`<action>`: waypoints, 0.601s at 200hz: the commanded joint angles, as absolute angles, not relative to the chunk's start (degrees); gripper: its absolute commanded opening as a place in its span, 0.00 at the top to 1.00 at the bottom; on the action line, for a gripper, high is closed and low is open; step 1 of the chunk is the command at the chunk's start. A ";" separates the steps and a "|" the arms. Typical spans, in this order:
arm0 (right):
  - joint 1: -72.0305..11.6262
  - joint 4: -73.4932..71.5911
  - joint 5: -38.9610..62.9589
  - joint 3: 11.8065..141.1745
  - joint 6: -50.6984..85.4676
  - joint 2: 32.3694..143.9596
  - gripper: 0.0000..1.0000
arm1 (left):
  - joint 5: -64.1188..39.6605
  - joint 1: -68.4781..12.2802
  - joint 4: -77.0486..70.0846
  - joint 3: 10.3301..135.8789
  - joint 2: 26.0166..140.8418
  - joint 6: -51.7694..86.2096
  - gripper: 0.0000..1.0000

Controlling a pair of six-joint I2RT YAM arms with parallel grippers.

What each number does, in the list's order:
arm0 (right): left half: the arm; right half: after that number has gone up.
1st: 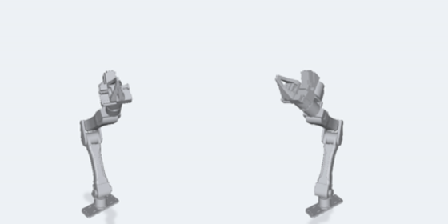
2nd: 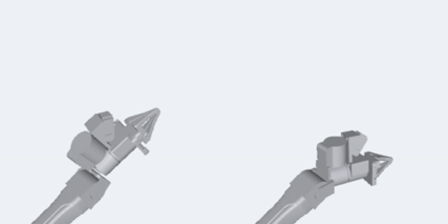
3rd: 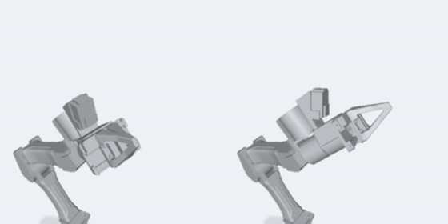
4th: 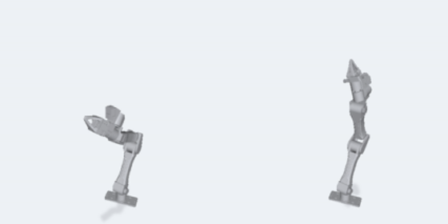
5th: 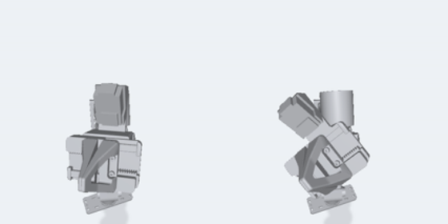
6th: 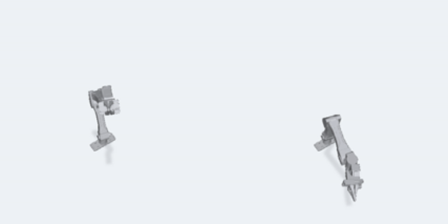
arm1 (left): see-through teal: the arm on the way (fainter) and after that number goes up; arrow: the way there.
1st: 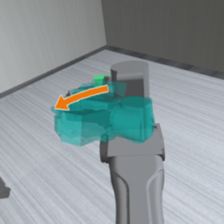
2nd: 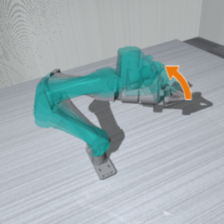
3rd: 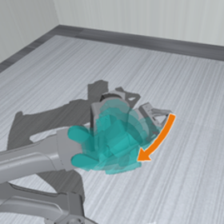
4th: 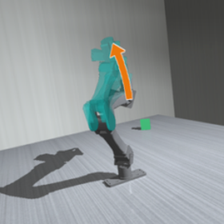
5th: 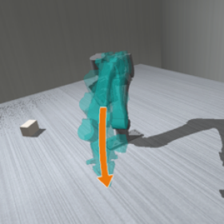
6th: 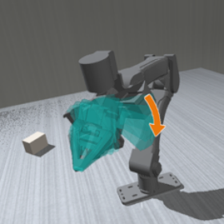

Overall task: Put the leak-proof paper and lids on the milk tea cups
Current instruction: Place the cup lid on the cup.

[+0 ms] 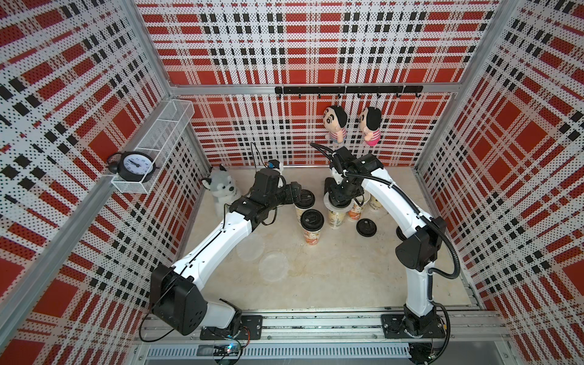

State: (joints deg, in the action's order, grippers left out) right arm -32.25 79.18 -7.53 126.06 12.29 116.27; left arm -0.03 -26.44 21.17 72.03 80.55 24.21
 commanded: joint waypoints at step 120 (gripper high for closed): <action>-32.71 79.95 -6.99 126.36 11.60 118.21 0.25 | -0.79 -25.54 20.84 70.52 78.75 23.86 0.21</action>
State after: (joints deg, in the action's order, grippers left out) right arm -32.25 79.18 -7.27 126.06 12.19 117.56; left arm -0.05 -26.04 21.23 71.35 80.38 24.18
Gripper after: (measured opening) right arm 0.743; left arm 0.795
